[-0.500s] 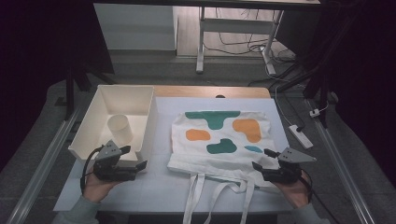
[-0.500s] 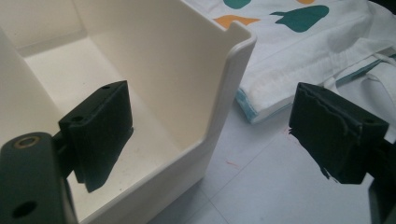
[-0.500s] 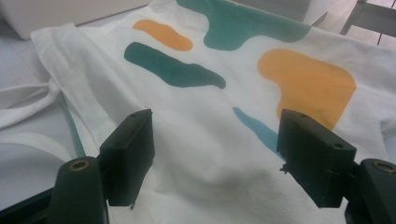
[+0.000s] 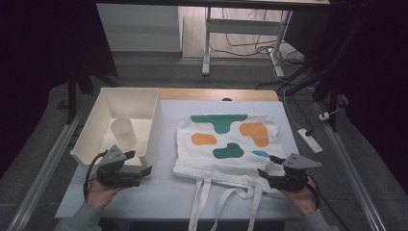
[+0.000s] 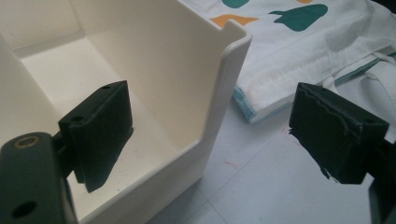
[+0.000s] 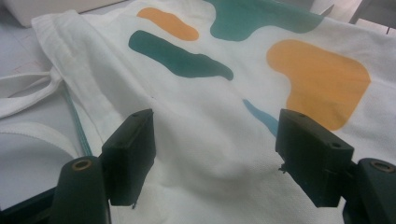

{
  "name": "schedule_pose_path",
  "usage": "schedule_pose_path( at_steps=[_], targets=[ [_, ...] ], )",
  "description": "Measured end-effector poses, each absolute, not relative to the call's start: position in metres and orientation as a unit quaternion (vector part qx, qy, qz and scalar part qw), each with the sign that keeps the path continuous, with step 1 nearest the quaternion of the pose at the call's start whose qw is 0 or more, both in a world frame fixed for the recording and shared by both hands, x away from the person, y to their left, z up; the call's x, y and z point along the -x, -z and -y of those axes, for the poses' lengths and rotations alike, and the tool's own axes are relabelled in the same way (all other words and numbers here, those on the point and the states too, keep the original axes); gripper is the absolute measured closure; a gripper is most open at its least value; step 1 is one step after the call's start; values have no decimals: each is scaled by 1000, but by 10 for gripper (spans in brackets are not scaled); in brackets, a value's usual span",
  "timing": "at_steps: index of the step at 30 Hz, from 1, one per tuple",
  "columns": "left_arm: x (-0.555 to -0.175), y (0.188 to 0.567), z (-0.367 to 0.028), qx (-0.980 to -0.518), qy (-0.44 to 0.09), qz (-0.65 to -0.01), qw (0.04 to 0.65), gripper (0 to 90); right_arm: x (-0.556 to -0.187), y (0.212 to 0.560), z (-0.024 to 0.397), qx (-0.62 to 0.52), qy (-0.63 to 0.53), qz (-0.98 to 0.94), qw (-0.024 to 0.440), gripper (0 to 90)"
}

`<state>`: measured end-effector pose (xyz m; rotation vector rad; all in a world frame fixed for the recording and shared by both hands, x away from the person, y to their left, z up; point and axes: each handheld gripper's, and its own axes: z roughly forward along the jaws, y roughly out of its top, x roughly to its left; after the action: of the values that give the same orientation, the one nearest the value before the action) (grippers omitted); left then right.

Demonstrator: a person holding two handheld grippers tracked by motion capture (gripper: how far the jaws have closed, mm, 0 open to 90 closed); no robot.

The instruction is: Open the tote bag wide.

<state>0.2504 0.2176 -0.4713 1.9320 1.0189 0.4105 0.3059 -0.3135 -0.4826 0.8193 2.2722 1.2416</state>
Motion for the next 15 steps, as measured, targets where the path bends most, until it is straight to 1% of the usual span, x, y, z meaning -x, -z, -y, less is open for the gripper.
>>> schedule_pose_path(
  at_steps=[15],
  targets=[
    [-246,467,-218,-774,-175,-410,449,139,-307,484,311,-292,-442,-821,213,298]
  ],
)
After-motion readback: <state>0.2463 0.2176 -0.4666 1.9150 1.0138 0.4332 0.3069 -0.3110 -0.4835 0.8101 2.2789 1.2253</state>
